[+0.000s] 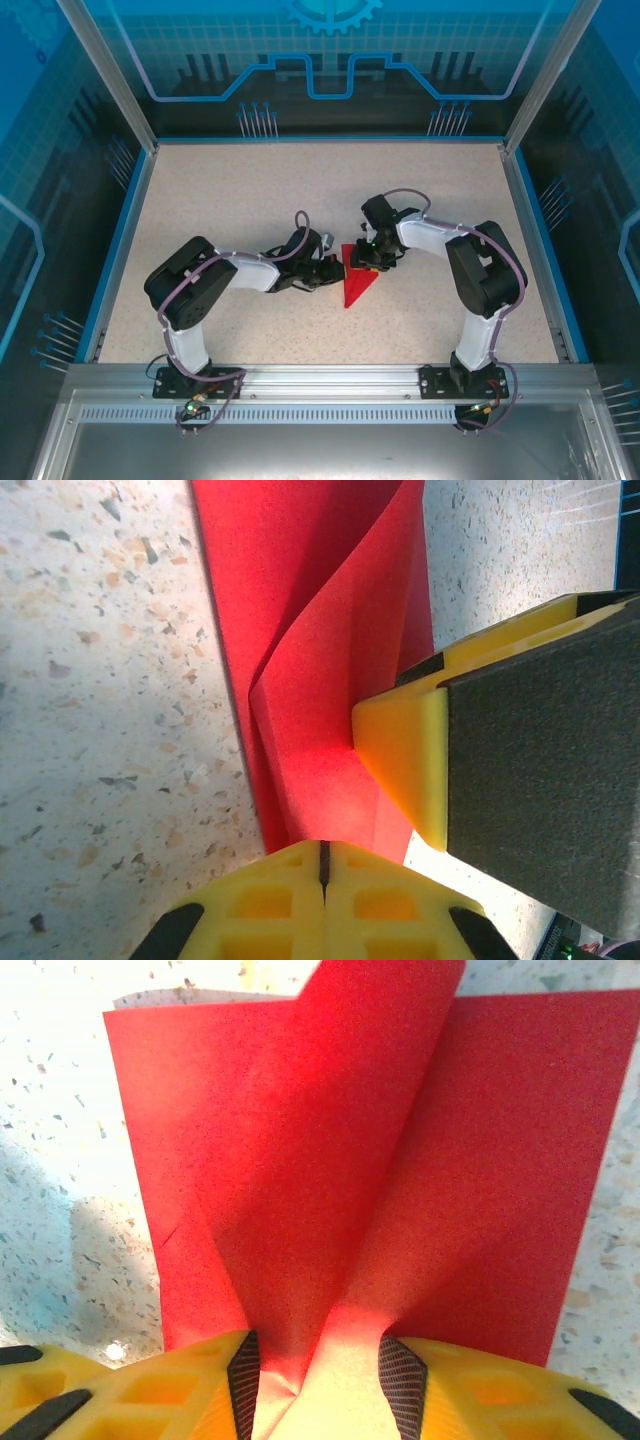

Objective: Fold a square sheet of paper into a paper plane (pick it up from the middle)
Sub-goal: Fourth fold the wing at the center of the table.

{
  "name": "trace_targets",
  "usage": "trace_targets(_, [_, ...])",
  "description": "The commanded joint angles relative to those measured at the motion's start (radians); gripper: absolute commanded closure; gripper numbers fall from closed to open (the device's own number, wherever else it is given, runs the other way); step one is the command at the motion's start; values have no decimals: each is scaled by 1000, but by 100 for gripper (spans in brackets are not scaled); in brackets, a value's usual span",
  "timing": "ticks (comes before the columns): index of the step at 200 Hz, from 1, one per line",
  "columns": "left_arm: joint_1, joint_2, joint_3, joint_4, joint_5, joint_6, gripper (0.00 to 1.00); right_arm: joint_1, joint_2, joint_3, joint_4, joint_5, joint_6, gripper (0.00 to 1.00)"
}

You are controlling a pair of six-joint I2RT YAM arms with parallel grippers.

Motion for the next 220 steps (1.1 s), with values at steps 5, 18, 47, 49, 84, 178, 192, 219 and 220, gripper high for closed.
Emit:
trace_targets(5, [-7, 25, 27, -39, -27, 19, 100, 15, 89, -46, -35, 49, 8, 57])
trace_targets(18, [-7, 28, 28, -47, -31, 20, 100, 17, 91, -46, -37, 51, 8, 57])
trace_targets(47, [-6, 36, 37, -58, -35, 24, 100, 18, 97, -45, -43, 61, 7, 57])
trace_targets(49, [-7, 37, 39, -58, -35, 25, 100, 18, 97, -45, -42, 61, 7, 57])
trace_targets(84, [-7, 41, 46, -71, -44, 29, 100, 22, 99, -45, -46, 67, 5, 57])
trace_targets(178, [-9, 41, 61, -114, -66, 38, 100, 56, 137, -20, -96, 169, 8, 57])
trace_targets(192, [-9, 36, 63, -119, -70, 40, 100, 66, 154, -13, -107, 193, 27, 57])
trace_targets(219, [-8, 10, 57, -120, -72, 40, 100, 82, 181, 0, -110, 207, 63, 57])
trace_targets(220, [-8, 9, 56, -120, -73, 40, 100, 82, 181, 0, -111, 206, 63, 57])
